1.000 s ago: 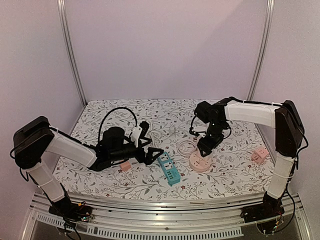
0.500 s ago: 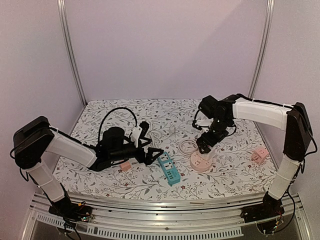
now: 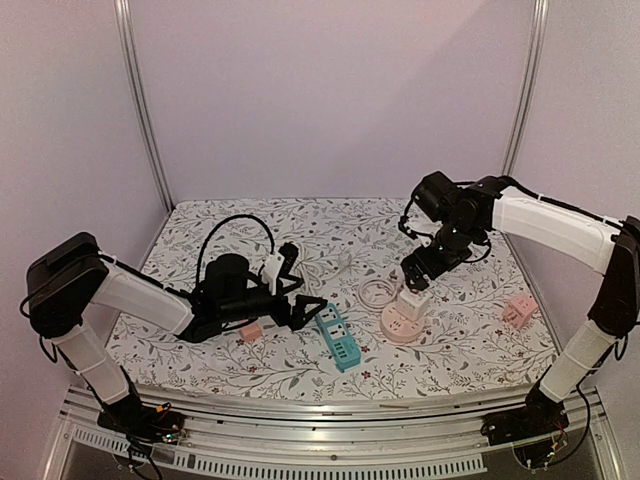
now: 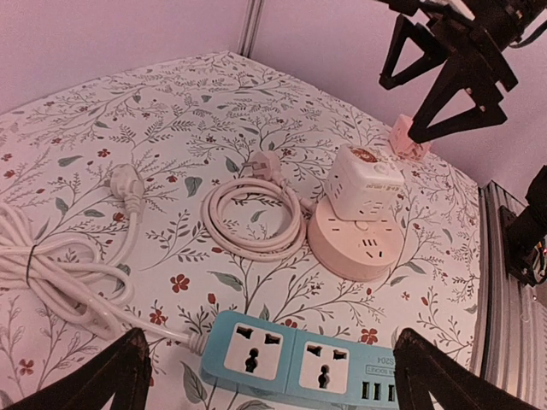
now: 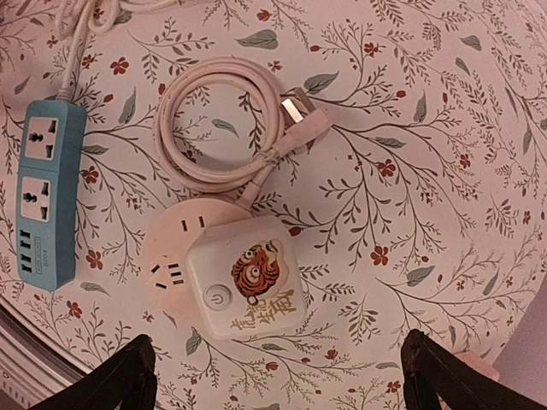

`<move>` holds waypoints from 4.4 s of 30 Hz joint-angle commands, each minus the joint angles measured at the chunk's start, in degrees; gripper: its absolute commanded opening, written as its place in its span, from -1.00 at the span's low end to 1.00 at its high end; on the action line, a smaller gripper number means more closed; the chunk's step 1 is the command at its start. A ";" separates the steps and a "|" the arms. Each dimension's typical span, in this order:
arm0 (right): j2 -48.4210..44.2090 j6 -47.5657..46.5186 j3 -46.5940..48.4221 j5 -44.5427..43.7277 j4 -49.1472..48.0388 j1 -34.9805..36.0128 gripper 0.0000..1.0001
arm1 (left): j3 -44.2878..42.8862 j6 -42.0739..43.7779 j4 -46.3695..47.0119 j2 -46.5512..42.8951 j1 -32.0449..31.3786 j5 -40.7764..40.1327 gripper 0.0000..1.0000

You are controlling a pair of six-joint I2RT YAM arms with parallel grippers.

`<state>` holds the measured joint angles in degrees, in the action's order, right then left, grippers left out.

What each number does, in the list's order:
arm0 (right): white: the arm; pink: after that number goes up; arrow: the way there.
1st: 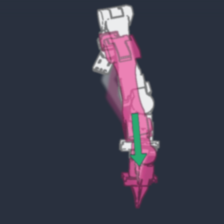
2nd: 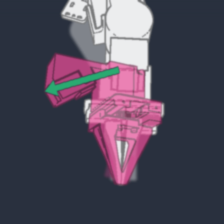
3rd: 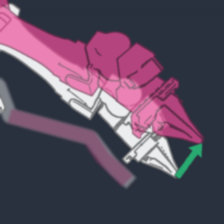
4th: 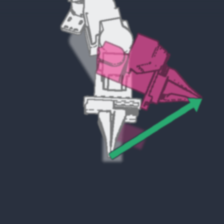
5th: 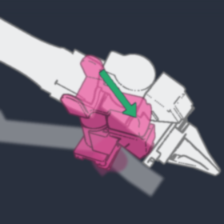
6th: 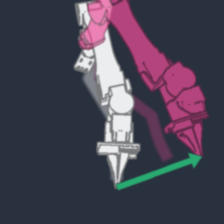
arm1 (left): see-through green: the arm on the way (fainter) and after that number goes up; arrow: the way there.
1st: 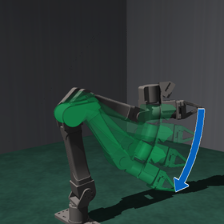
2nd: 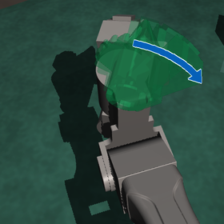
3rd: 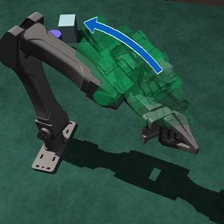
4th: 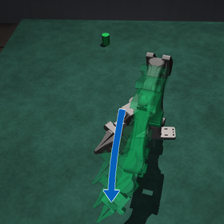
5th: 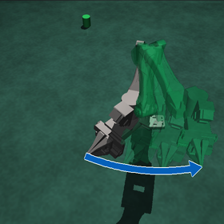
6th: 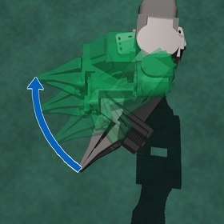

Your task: Insert the plug

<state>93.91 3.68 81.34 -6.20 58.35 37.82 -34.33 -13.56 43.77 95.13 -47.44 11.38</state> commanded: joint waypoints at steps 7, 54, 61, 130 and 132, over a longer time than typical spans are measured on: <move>-6.66 16.15 -3.41 -16.08 7.51 2.35 0.98 | 0.62 0.03 -0.84 -1.95 0.77 0.75 0.97; -21.72 51.92 -25.00 -11.06 -2.17 -36.57 0.98 | 1.18 -0.54 0.42 -2.67 0.77 1.73 0.97; -14.17 51.89 -25.54 -9.53 -5.67 -38.81 0.98 | 1.25 -0.35 0.34 -2.90 0.75 1.56 0.97; -28.13 29.85 -19.10 -20.75 -14.71 11.29 -1.00 | 2.89 -5.48 -1.06 -6.07 3.38 -3.81 0.97; -24.44 27.77 -17.94 -22.95 -16.07 13.59 -1.00 | 3.32 -7.09 -1.27 -6.79 4.10 -4.16 0.97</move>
<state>64.05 35.55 60.53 -18.44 44.53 46.52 -32.60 -17.08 43.64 90.80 -45.52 9.30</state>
